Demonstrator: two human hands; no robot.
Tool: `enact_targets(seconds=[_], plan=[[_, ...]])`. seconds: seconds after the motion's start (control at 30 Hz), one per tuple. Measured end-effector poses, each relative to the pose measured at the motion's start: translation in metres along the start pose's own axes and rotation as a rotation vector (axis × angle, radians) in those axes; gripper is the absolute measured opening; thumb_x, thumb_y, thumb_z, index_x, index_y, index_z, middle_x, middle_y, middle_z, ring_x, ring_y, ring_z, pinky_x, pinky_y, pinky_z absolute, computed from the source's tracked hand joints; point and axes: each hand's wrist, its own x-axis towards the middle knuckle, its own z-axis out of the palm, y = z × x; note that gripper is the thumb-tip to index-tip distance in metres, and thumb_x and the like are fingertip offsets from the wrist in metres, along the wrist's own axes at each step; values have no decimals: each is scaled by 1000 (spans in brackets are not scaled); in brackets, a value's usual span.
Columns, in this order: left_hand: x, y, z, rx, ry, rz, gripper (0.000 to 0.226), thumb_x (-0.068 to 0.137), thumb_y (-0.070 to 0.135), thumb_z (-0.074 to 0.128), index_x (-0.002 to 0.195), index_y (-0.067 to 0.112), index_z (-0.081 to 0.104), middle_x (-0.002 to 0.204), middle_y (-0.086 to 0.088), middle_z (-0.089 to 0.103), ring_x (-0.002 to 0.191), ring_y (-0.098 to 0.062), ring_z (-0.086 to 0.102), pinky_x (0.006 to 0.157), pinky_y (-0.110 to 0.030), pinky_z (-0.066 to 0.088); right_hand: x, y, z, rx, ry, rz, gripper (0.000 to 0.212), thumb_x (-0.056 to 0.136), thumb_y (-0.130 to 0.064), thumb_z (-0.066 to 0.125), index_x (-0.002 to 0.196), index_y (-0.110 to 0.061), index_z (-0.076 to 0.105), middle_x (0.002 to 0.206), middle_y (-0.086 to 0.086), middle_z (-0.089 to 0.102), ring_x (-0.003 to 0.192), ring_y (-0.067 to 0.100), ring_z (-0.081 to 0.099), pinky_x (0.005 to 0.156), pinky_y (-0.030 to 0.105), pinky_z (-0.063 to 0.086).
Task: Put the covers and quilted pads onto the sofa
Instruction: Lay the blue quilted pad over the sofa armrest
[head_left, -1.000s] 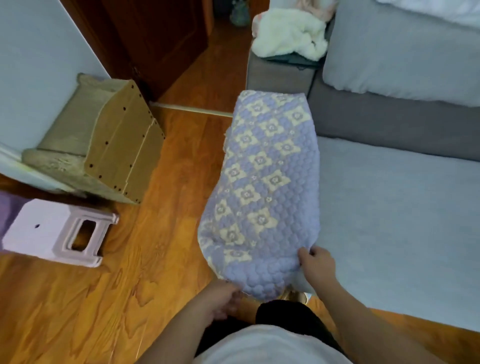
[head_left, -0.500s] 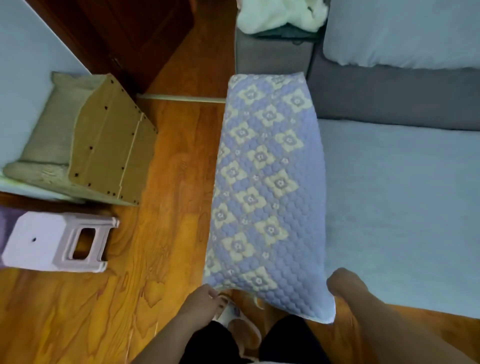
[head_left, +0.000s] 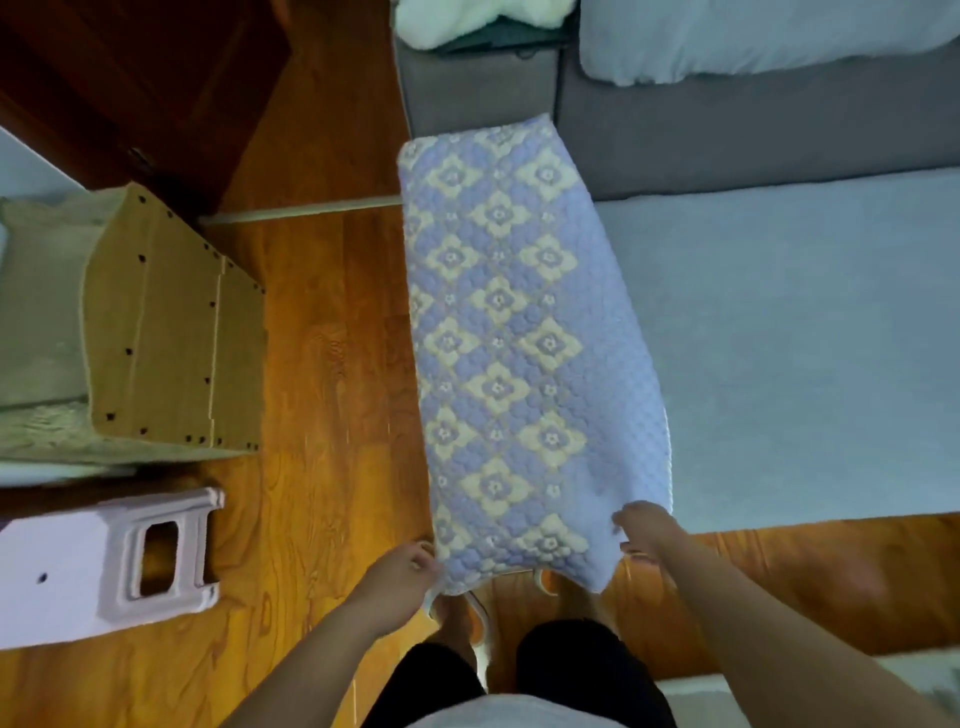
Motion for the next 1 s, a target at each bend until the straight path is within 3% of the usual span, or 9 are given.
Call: enact_targets(seconds=[0.13,0.27,0.37,0.5,0.63,0.73,0.8,0.9,1.0], plan=[[-1,-3,-49,15,72,-1,16,103,29,52,99,17,62,109,-15,66,92,-33,65,67,-38,43,-9,-7,0,94,106,-83,10,92,-25,55,100,-19,53,110,10,53,98,22,50,97,38,49],[5,10,-62,-24,82,-19,14,104,29,52,99,20,62,107,-8,66,94,-28,67,70,-41,45,0,13,5,237,148,-49,59,94,-24,58,148,-9,41,143,14,48,123,31,53,105,44,45],[15,10,-49,-81,91,-47,15,103,29,52,100,20,64,103,-2,69,87,-21,70,71,-38,48,23,34,0,278,184,64,57,94,-24,57,144,-1,41,130,20,56,112,36,58,93,42,51],[46,-4,-21,-192,61,-184,13,96,24,63,98,13,68,96,-11,71,67,-21,65,63,-36,38,97,55,-21,313,268,168,70,89,-42,55,143,-1,39,136,21,52,121,41,53,103,44,43],[61,6,0,-157,48,-256,15,96,25,62,99,11,66,100,-14,68,67,-22,60,62,-33,35,144,40,-39,399,237,83,59,84,-47,59,122,-2,63,110,15,67,95,33,63,95,48,52],[68,45,16,-76,33,-247,18,98,28,58,102,12,65,101,-6,66,71,-23,58,62,-35,38,141,17,-60,672,-83,48,44,90,-41,68,111,-2,69,98,16,74,79,30,71,85,41,54],[72,81,21,-36,31,-135,18,97,29,59,104,14,65,91,-5,65,69,-26,54,64,-46,40,115,-1,-88,869,-425,-12,44,92,-39,64,118,-3,70,111,14,74,98,28,73,96,41,51],[64,151,27,12,23,38,15,102,29,54,114,24,60,94,-18,64,73,-26,53,65,-47,47,77,-26,-143,1044,-724,-267,48,84,-39,71,119,-5,72,131,17,65,122,32,61,108,48,44],[54,215,21,-9,85,132,29,105,31,50,133,35,42,104,-13,66,84,-44,60,68,-48,50,31,-53,-163,523,-810,-605,51,72,-24,86,115,-2,71,123,14,69,113,26,65,97,36,53]])
